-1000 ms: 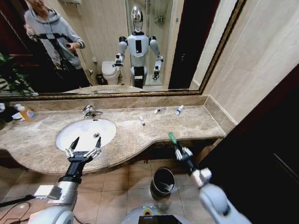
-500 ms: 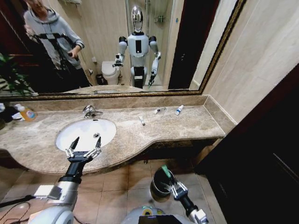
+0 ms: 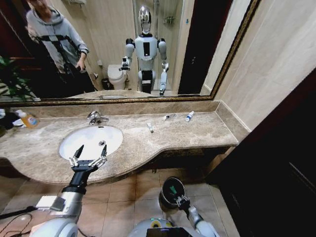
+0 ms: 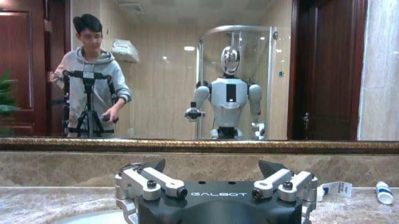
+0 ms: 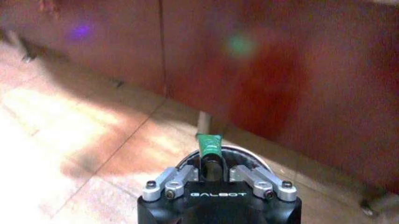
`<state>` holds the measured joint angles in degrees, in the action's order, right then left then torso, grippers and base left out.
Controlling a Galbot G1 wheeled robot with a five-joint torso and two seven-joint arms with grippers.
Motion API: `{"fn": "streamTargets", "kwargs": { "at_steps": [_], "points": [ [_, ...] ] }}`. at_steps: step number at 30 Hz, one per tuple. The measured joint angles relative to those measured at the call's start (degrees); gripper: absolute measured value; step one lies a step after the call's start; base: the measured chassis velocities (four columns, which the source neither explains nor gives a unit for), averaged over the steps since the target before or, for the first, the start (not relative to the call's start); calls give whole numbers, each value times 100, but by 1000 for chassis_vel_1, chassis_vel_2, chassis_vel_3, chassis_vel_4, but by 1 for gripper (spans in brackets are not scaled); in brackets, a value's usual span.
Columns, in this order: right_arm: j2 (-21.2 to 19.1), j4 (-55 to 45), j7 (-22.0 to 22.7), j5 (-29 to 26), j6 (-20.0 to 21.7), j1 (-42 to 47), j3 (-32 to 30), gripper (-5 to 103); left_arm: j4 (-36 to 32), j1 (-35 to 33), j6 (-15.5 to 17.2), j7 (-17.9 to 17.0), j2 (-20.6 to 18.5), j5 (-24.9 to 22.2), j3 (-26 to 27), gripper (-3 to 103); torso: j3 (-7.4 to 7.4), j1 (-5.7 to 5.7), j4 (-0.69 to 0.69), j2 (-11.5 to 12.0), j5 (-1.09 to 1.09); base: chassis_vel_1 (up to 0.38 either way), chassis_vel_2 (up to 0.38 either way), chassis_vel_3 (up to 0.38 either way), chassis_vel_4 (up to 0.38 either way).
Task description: Pick up the trash from the sink and place it in the trash bin.
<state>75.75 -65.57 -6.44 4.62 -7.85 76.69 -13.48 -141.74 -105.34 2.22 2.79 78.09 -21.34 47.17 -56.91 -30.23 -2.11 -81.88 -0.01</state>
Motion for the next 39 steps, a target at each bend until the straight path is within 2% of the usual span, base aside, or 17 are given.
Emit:
{"fn": "streamTargets", "kwargs": {
  "at_steps": [4, 8, 12, 13, 15, 17, 20, 21, 25, 26, 27, 30, 32, 33, 35, 39],
  "points": [
    [201, 729, -96, 401, -99, -473, -20, 20, 0, 0, 0, 0, 0, 0, 0, 100, 0, 0, 0, 0, 1, 0, 0, 0, 0],
    [383, 1450, -89, 578, -177, -904, -80, 20, 0, 0, 0, 0, 0, 0, 0, 100, 0, 0, 0, 0, 1, 0, 0, 0, 0],
    [424, 1741, -79, 699, -205, -1086, -120, 20, 0, 0, 0, 0, 0, 0, 0, 100, 0, 0, 0, 0, 1, 0, 0, 0, 0],
    [426, 1829, -74, 743, -221, -1134, -135, 17, 0, 0, 0, 0, 0, 0, 0, 100, 0, 0, 0, 0, 2, 0, 0, 0, 0],
    [389, 1975, -60, 787, -264, -1230, -166, 25, 0, 0, 0, 0, 0, 0, 0, 100, 0, 0, 0, 0, 1, 0, 0, 0, 0],
    [359, 1991, -58, 783, -270, -1240, -168, 25, 0, 0, 0, 0, 0, 0, 0, 100, 0, 0, 0, 0, 1, 0, 0, 0, 0],
    [285, 1982, -58, 732, -276, -1237, -168, 42, 0, 0, 0, 0, 0, 0, 0, 100, 0, 0, 0, 0, 1, 0, 0, 0, 0],
    [285, 1982, -58, 732, -276, -1237, -168, 42, 0, 0, 0, 0, 0, 0, 0, 100, 0, 0, 0, 0, 1, 0, 0, 0, 0],
    [258, 1901, -58, 685, -276, -1195, -168, 63, 0, 0, 0, 0, 0, 0, 0, 100, 0, 0, 0, 0, 1, 0, 0, 0, 0],
    [258, 1901, -58, 685, -276, -1195, -168, 63, 0, 0, 0, 0, 0, 0, 0, 100, 0, 0, 0, 0, 1, 0, 0, 0, 0],
    [253, 1886, -58, 683, -276, -1184, -168, 68, 0, 0, 0, 0, 0, 0, 0, 100, 0, 0, 0, 0, 1, 0, 0, 0, 0],
    [248, 1861, -59, 679, -275, -1162, -173, 74, 0, 0, 0, 0, 0, 0, 0, 100, 0, 0, 0, 0, 1, 0, 0, 0, 0],
    [243, 1838, -60, 674, -275, -1142, -181, 85, 0, 0, 0, 0, 0, 0, 0, 100, 1, 0, 0, 0, 1, 0, 0, 0, 0],
    [243, 1838, -60, 674, -275, -1142, -181, 85, 0, 0, 0, 0, 0, 0, 0, 100, 1, 0, 0, 0, 1, 0, 0, 0, 0],
    [240, 1812, -60, 673, -274, -1114, -190, 95, 0, 0, 0, 0, 0, 0, 0, 100, 0, 0, 0, 0, 1, 0, 0, 0, 0],
    [240, 1764, -61, 673, -270, -1059, -203, 99, 0, 0, 0, 0, 0, 0, 0, 100, 0, 0, 0, 0, 1, 0, 0, 0, 0]
  ]
}}
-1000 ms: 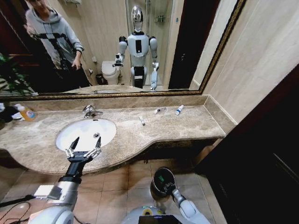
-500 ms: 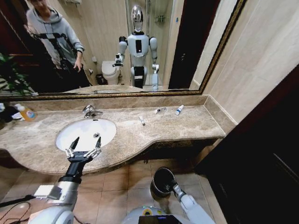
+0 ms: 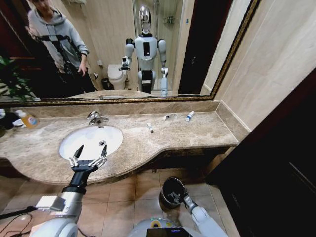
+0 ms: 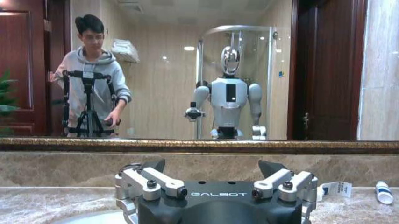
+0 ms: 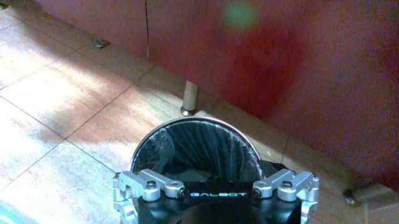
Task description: Pick up the trash from the sink and place it in the trash bin.
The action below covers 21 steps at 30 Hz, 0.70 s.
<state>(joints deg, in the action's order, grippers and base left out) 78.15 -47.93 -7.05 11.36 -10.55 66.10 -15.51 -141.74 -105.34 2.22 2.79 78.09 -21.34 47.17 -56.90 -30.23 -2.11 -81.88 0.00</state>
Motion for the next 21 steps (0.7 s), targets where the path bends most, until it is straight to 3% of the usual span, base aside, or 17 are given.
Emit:
{"fn": "streamTargets", "kwargs": {
  "at_steps": [5, 9, 14, 16, 21],
  "points": [
    [-12, -149, -2, -13, 22, 124, -25, 100, 0, 0, 0, 0, 0, 0, 0, 100, 0, 0, 0, 0, 0, 0, 0, 0, 0],
    [-161, -738, 106, -351, 23, 462, -68, 100, 0, 0, 0, 0, 0, 0, 0, 100, 0, 0, 0, 0, 1, 0, 0, 0, 0],
    [-478, -2023, 521, -922, -145, 1130, -310, 100, 0, 0, 0, 0, 0, 0, 0, 100, 0, 0, -1, 0, 2, 0, 0, 0, 0],
    [-733, -3144, 683, -1459, -26, 1709, -585, 100, 0, 0, 0, 0, 0, 0, 0, 100, 0, 0, 0, 0, 1, 0, 0, 0, 0],
    [-893, -4460, 776, -1675, 108, 2389, -1026, 100, -1, 0, 0, 0, 0, 0, 0, 100, 1, 1, 0, 0, -1, 0, 0, 0, 0]
  ]
}}
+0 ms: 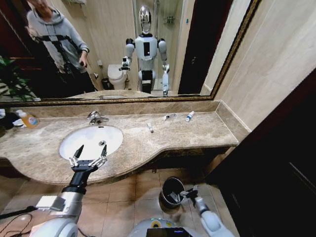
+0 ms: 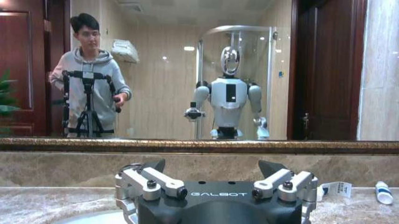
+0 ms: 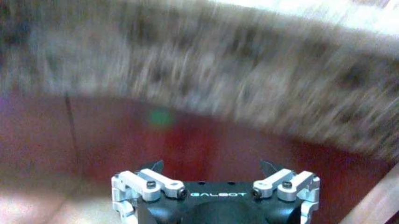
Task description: Pick up the trash from the sink and place it in the trash bin.
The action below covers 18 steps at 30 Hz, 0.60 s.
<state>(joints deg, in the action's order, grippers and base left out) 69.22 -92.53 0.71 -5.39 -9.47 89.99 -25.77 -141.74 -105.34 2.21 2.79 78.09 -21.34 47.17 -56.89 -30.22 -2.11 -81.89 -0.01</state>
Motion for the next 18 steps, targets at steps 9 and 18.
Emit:
{"fn": "streamTargets", "kwargs": {
  "at_steps": [9, 18],
  "points": [
    [-2, -2241, 143, -153, 439, 928, -383, 100, 0, 0, 0, 0, 0, 0, 0, 100, 0, 0, 0, 0, 1, 0, 0, 0, 0],
    [-30, -3358, 310, -626, 1322, 501, -45, 100, 0, 0, 0, 0, 0, 0, 0, 100, 0, 1, 1, 0, -1, 0, 0, 0, 0]
  ]
}}
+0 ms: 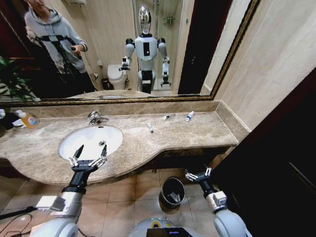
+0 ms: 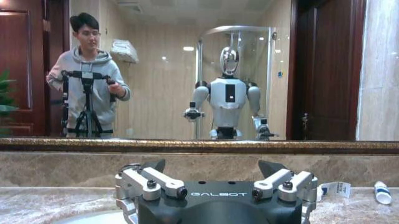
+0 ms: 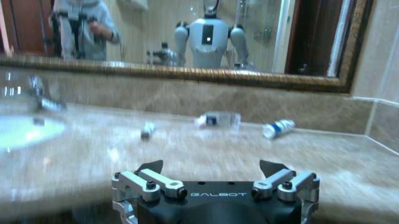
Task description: Pick up the trash from the sink and place it in the trash bin.
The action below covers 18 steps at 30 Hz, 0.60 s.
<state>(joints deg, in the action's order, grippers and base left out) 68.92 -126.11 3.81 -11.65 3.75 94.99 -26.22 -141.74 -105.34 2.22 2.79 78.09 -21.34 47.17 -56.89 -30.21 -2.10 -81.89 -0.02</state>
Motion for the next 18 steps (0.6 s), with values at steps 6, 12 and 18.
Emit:
{"fn": "streamTargets", "kwargs": {
  "at_steps": [6, 12, 18],
  "points": [
    [-38, 930, 52, -456, 530, -1841, 240, 100, 0, 0, 0, 0, 0, 0, 0, 100, -1, -2, -2, 1, 4, 0, 0, 0, 0],
    [-168, 2321, 55, -630, 695, -3454, 531, 100, 0, 0, 0, 0, 0, 0, 0, 100, -2, -2, -2, 1, 3, 0, 0, 0, 0],
    [87, 3795, 376, -493, 758, -4902, 975, 100, 0, 0, 0, 1, 1, 0, 0, 100, -1, -2, -2, 1, 2, 0, 0, 0, 0]
  ]
}}
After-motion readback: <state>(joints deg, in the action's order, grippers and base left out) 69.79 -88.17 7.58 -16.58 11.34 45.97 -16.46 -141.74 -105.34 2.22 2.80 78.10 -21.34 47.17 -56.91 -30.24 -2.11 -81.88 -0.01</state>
